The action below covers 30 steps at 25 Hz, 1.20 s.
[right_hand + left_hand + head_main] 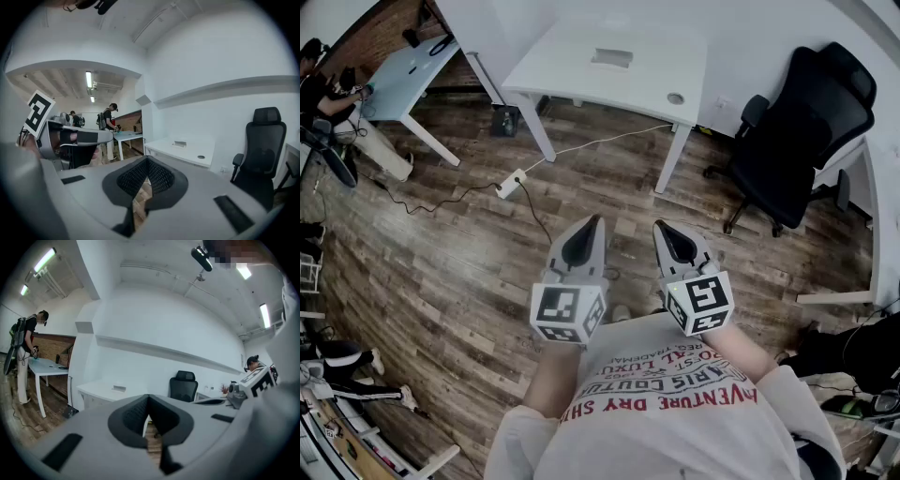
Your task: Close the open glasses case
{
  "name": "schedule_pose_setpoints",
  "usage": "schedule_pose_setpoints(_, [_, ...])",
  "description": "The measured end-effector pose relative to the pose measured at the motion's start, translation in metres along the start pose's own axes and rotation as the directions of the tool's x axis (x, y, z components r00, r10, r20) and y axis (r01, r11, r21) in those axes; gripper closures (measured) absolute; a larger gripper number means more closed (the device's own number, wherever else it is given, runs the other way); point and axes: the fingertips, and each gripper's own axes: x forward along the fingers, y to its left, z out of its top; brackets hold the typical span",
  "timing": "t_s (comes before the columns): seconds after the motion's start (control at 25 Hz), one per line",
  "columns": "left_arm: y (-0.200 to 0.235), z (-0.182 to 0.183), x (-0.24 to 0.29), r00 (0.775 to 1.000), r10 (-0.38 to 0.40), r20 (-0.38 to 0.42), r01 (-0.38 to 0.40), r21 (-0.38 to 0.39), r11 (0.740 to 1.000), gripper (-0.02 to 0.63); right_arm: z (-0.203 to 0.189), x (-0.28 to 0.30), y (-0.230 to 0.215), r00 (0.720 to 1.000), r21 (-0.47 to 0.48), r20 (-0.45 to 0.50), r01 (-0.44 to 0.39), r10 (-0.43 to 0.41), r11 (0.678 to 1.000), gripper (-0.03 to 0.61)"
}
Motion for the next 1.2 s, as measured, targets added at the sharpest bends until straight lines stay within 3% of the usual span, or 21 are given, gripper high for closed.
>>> schedule_pose_setpoints(0.8, [0.025, -0.023, 0.014, 0.999, 0.003, -0.048, -0.005, -0.045, 0.999, 0.615, -0.023, 0.02, -0.007, 0.997, 0.093, -0.061, 0.053, -0.048, 0.994, 0.566])
schedule_pose_setpoints(1.0, [0.038, -0.034, 0.019, 0.997, 0.017, -0.073, -0.022, -0.081, 0.996, 0.615, -0.032, 0.034, -0.007, 0.995, 0.112, -0.1, 0.033, -0.022, 0.993, 0.566])
schedule_pose_setpoints(1.2, [0.056, -0.036, 0.036, 0.996, 0.047, -0.081, -0.055, -0.09, 0.994, 0.615, -0.023, 0.057, -0.012, 0.998, 0.088, -0.055, -0.001, 0.006, 0.996, 0.566])
